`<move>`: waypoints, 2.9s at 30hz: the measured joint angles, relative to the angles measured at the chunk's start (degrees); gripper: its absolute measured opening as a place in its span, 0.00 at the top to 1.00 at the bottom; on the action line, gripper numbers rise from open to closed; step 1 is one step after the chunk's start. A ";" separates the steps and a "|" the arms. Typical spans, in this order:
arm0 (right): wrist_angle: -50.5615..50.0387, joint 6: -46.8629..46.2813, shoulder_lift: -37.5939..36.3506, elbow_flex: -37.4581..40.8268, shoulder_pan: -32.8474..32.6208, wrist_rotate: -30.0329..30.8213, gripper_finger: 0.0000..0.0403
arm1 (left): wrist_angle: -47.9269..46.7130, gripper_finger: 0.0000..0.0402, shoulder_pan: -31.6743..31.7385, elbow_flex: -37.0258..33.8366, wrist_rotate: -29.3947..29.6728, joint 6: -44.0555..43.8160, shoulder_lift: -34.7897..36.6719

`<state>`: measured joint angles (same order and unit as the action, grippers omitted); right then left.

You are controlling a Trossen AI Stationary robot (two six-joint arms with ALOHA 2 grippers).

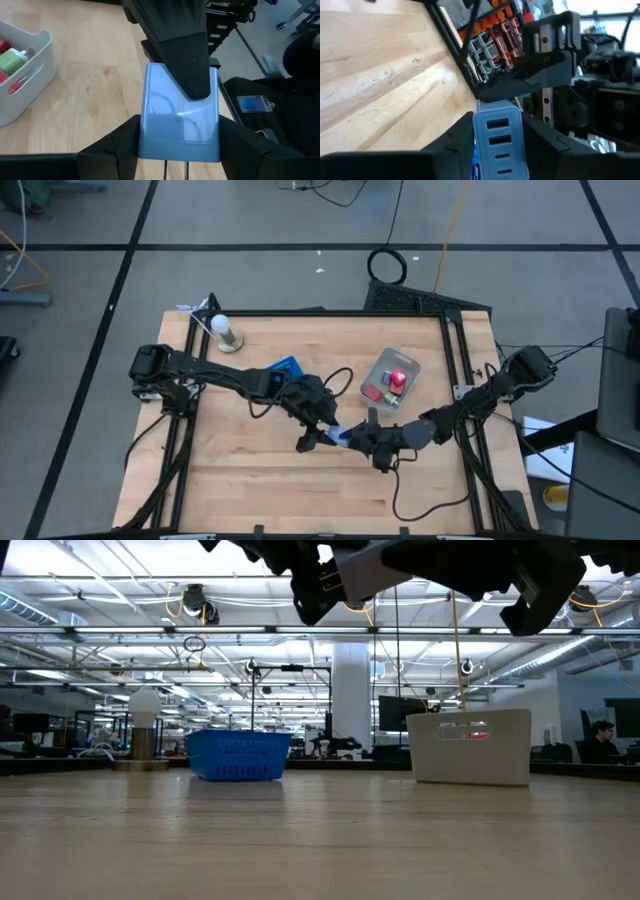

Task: Pick & Place Office items
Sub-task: Put the blue charger adapter into the gray bin

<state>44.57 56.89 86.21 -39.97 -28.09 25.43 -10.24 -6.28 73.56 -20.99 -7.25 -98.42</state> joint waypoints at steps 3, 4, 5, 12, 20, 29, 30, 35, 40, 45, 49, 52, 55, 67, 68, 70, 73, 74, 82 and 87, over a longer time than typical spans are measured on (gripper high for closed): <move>-0.95 0.25 0.00 -0.04 0.06 -0.81 0.71 | -0.15 0.46 0.00 -0.04 0.06 0.07 -0.05; -0.99 -0.47 -0.01 -0.06 0.06 -0.70 0.71 | -0.10 0.46 -0.02 -0.04 0.04 0.09 -0.05; -1.01 -1.26 -0.04 -0.06 0.06 -0.30 0.71 | 0.01 0.46 -0.07 -0.04 0.06 0.09 -0.05; -3.46 -4.56 -2.86 -0.06 -0.19 0.87 0.71 | 1.15 0.47 0.04 -0.07 -2.63 0.35 0.27; -12.20 -16.51 -11.67 0.95 -0.48 1.77 0.71 | -7.04 0.05 -1.83 -0.30 -1.40 4.90 5.39; -12.95 -32.73 -27.42 11.33 1.54 2.49 0.71 | -11.16 0.44 -6.46 -7.62 13.97 7.18 20.89; -12.89 -34.75 -29.16 12.66 2.00 3.49 0.71 | -10.94 0.49 -6.74 -9.03 15.03 7.15 22.99; -14.30 -46.33 -38.19 18.61 5.28 3.89 0.71 | -7.50 0.75 -6.61 -19.34 19.76 5.63 34.41; -17.65 -57.27 -46.06 22.15 9.03 -3.04 0.71 | -1.56 0.97 -4.79 -30.54 22.43 8.27 46.48; -20.27 -62.59 -52.86 24.16 11.10 -3.13 0.71 | 1.88 0.97 -4.13 -39.26 27.81 11.12 57.77; -26.48 -65.68 -58.43 25.12 12.51 -3.21 0.71 | 3.84 0.99 -3.65 -44.82 28.64 11.48 65.64; -28.36 -68.16 -61.71 26.69 13.40 -4.16 0.71 | 4.52 0.98 -2.87 -48.43 28.61 11.50 70.27; -28.28 -68.70 -64.31 28.76 13.99 -6.29 0.71 | 4.41 0.99 -1.49 -51.84 28.52 11.00 74.08; -28.17 -69.84 -72.01 33.79 15.29 -6.07 0.71 | 5.61 0.99 2.01 -60.22 24.03 7.53 83.29; -28.14 -69.81 -72.36 33.99 15.34 -6.02 0.71 | 6.41 0.99 2.17 -60.88 23.54 7.70 84.18; -28.20 -69.78 -72.89 34.38 15.34 -5.83 0.71 | 7.61 0.99 2.20 -62.23 23.11 8.20 85.86; -28.17 -69.75 -73.37 34.70 15.37 -5.72 0.71 | 7.28 0.99 2.19 -63.74 23.60 8.24 87.86; -28.19 -69.75 -73.50 34.76 15.38 -5.72 0.71 | 7.27 0.99 2.21 -64.07 23.74 8.19 88.33; -28.35 -70.21 -73.59 34.78 15.38 -5.64 0.71 | 6.88 0.98 2.21 -65.49 24.91 6.42 89.49; -28.34 -70.78 -73.59 34.78 15.38 -5.71 0.71 | 5.71 0.99 2.19 -65.53 24.09 5.03 89.38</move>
<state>16.23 -13.89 12.62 -5.19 -12.71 19.71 -4.53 -4.09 8.03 3.10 -2.22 -9.05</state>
